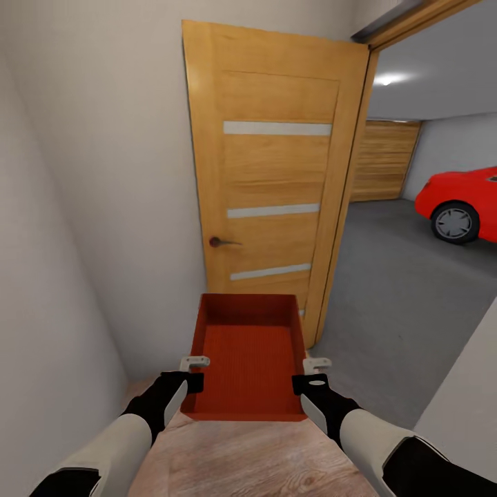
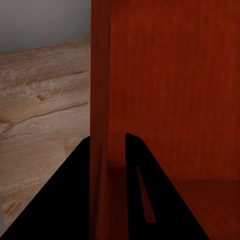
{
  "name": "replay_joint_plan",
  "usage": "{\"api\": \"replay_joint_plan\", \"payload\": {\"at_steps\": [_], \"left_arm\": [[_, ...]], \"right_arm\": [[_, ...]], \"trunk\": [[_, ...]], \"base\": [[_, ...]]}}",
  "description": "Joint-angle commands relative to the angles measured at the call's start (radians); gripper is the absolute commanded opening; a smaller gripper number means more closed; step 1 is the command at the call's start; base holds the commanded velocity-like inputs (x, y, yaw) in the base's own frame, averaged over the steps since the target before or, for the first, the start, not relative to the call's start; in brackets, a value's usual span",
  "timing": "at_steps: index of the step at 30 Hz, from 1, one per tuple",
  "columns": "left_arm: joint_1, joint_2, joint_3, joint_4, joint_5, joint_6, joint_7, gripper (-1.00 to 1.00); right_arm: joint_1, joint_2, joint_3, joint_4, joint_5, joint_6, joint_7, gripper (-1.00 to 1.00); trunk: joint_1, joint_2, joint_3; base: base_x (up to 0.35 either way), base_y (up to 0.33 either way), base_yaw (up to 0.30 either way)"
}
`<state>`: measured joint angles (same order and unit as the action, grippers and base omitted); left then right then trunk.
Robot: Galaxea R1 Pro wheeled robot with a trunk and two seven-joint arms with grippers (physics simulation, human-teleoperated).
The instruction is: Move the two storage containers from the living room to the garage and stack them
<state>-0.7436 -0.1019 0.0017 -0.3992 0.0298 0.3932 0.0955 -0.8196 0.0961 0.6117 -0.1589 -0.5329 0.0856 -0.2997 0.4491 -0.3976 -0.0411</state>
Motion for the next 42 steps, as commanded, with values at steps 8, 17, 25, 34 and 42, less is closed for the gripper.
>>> {"api": "replay_joint_plan", "payload": {"at_steps": [8,17,25,34,42], "left_arm": [[0.000,0.001,0.000,-0.003,-0.004,0.006,0.007,-1.00],[0.000,0.001,0.000,-0.003,-0.004,0.006,0.007,-1.00],[0.000,0.001,0.000,-0.003,-0.004,0.006,0.007,-1.00],[0.000,0.001,0.000,-0.003,-0.004,0.006,0.007,-1.00],[0.000,0.001,0.000,-0.003,-0.004,0.006,0.007,-1.00]], "right_arm": [[-0.001,0.001,0.008,-0.004,-0.015,0.008,-0.006,-1.00],[-0.001,0.000,0.008,-0.004,-0.015,0.008,-0.006,-1.00],[-0.001,-0.001,0.008,-0.004,-0.015,0.008,-0.006,-1.00],[-0.001,0.000,0.008,-0.004,-0.015,0.008,-0.006,-1.00],[-0.001,-0.001,0.008,-0.004,-0.015,0.008,-0.006,-1.00]], "trunk": [[0.001,-0.002,-0.002],[0.001,-0.002,-0.002],[0.001,-0.002,-0.002],[0.001,-0.002,-0.002],[0.001,-0.002,-0.002]], "base": [[0.179,0.217,-0.250],[0.174,0.150,-0.250],[0.159,0.139,-0.250],[0.156,0.135,-0.250],[0.152,0.127,-0.250]]}}
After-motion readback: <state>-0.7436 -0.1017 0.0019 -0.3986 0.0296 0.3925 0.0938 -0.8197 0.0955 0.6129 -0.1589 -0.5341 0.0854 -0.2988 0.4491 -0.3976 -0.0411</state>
